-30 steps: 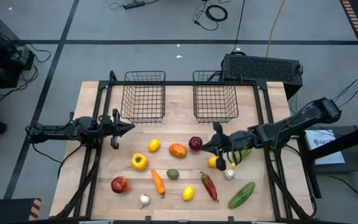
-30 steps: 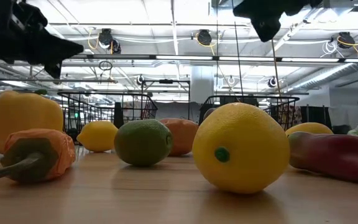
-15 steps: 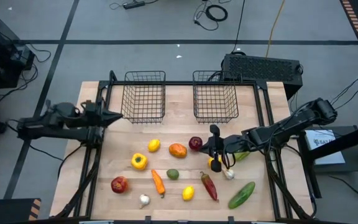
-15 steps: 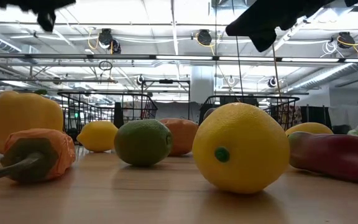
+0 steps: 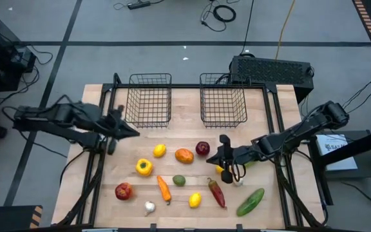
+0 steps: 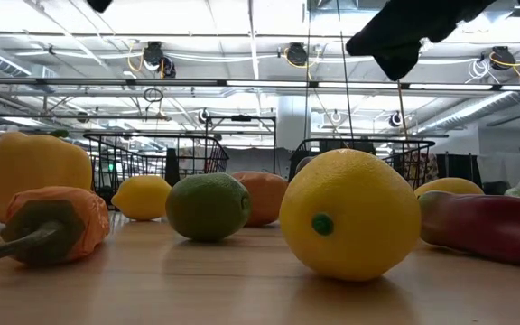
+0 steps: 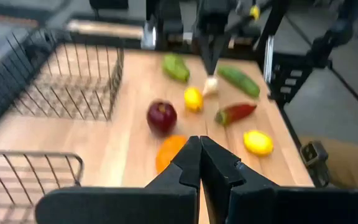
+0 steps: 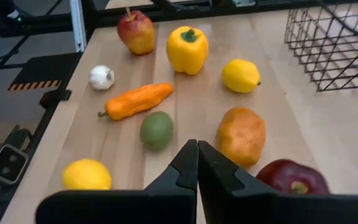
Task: Sort produce into baskets
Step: Put the yellow bell pepper into the right mesh basket
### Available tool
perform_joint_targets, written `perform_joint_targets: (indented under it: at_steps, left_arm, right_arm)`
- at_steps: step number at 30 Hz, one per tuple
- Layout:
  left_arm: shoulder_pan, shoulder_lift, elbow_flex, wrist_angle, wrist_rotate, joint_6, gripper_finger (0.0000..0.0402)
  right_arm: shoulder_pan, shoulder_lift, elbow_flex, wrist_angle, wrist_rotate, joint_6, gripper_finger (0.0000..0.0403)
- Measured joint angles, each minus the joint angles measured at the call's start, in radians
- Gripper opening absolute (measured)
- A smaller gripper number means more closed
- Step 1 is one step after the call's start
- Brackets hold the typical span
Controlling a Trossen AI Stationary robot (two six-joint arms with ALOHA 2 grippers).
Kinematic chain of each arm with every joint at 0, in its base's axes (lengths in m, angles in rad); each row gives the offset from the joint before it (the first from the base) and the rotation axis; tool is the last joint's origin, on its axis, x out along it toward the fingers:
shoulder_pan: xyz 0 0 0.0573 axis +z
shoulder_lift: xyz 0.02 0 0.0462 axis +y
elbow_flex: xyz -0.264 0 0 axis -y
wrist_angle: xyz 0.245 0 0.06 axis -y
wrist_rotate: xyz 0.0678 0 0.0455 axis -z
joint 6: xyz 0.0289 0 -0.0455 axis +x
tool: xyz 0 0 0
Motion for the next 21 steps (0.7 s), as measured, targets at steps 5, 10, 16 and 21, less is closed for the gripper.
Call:
perform_joint_targets:
  at_steps: [5,10,16,21]
  left_arm:
    - [-0.088,0.075,-0.074,0.012,-0.089,-0.075,0.0008]
    - [-0.163,0.137,-0.142,0.118,-0.144,-0.129,0.0008]
    - [-0.231,0.202,-0.159,0.224,-0.146,-0.135,0.0008]
    - [-0.265,0.249,-0.159,0.306,-0.180,-0.111,0.0008]
  right_arm:
    - [0.034,0.000,0.000,-0.061,0.000,0.040,0.0000]
    - [0.073,0.000,0.000,-0.122,0.032,0.078,0.0022]
    - [0.133,0.012,0.000,-0.196,0.057,0.093,0.0082]
    - [0.153,0.061,0.001,-0.209,0.109,0.157,0.0142]
